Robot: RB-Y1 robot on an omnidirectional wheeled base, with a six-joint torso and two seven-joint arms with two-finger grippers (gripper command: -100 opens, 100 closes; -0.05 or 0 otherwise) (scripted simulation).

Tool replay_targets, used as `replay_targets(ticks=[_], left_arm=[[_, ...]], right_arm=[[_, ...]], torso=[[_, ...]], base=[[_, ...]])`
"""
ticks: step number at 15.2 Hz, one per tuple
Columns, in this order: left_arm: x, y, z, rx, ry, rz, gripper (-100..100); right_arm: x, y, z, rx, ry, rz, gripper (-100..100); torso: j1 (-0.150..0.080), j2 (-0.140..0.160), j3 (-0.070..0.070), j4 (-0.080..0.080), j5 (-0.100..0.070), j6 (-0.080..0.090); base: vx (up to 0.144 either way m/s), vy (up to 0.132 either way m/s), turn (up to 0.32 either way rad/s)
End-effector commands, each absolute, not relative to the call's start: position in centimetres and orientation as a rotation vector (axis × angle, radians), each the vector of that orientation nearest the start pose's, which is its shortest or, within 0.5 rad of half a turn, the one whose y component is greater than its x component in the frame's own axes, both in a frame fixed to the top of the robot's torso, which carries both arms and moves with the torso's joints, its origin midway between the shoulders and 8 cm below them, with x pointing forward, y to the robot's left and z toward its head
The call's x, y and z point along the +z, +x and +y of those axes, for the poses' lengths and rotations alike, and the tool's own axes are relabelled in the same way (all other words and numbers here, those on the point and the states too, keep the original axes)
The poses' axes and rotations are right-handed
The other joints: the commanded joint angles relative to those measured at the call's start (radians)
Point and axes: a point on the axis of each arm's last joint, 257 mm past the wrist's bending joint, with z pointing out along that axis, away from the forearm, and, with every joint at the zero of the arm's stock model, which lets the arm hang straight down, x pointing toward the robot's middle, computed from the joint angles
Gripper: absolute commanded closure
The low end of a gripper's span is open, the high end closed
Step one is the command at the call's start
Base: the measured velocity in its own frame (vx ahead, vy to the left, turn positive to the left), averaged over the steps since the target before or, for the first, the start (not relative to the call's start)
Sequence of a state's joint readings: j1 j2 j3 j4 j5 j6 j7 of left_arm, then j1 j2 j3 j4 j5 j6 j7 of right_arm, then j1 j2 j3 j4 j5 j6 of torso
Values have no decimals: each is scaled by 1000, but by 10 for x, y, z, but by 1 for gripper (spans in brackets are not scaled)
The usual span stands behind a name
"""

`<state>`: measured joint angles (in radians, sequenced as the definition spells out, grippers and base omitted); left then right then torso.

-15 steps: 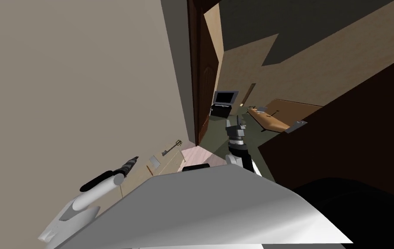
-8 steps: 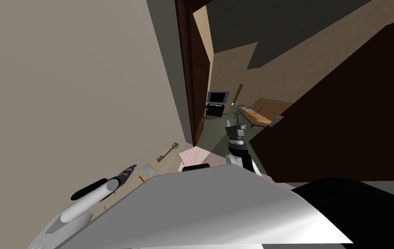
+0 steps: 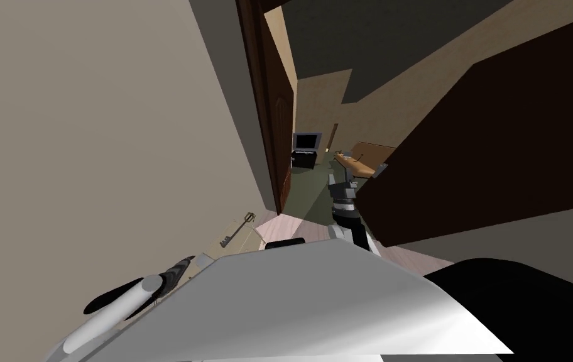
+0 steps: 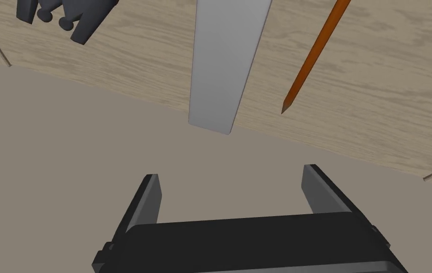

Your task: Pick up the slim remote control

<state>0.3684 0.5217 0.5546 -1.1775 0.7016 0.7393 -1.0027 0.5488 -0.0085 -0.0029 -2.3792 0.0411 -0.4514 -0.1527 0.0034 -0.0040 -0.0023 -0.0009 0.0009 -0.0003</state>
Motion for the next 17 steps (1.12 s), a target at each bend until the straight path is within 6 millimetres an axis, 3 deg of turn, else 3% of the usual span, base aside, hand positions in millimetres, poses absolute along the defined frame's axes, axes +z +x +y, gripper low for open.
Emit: replay_targets(ticks=[1, 3, 4, 6, 7, 12, 13, 14, 16, 17], left_arm=[[-494, 128, 636, 65, -1802, 2041, -100], [-496, 125, 636, 68, -1811, 2042, -100], [-505, 109, 629, 59, -1857, 2062, -100], [-509, 103, 629, 65, -1875, 2064, -100], [-518, 87, 621, 56, -1922, 2081, -100], [-531, 62, 611, 54, -1996, 2096, -100], [-539, 45, 602, 45, -2047, 2107, -100], [-539, 43, 602, 47, -2052, 2107, -100], [-553, 13, 583, 31, -2148, 2121, -100], [-554, 12, 583, 31, -2150, 2121, -100]], right_arm=[[44, 329, -277, 1399, 679, 599, 0], [44, 329, -277, 1399, 679, 599, 0], [44, 329, -277, 1399, 679, 599, 0], [44, 329, -277, 1399, 679, 599, 0], [44, 329, -277, 1399, 679, 599, 0], [44, 329, -277, 1399, 679, 599, 0], [44, 329, -277, 1399, 679, 599, 0], [44, 329, -277, 1399, 679, 599, 0], [44, 329, -277, 1399, 679, 599, 0], [44, 329, -277, 1399, 679, 599, 0]], torso=[[0, 0, 0, 0, 0, 0], [0, -1, 0, 0, 0, 1], [0, 0, 0, 0, 0, 0], [0, 0, 0, 0, 0, 0], [0, 0, 0, 0, 0, 0], [0, 0, 0, 0, 0, 0], [0, 0, 0, 0, 0, 0], [0, 0, 0, 0, 0, 0], [0, -1, 0, 0, 0, 0], [1, -1, -1, 0, 0, 1]], base=[[28, 36, -217], [29, 39, -185], [27, 31, -200], [25, 39, -157], [26, 42, -202], [22, 40, -158], [19, 36, -161], [25, 41, -201], [42, 59, -283], [36, 78, -212]])
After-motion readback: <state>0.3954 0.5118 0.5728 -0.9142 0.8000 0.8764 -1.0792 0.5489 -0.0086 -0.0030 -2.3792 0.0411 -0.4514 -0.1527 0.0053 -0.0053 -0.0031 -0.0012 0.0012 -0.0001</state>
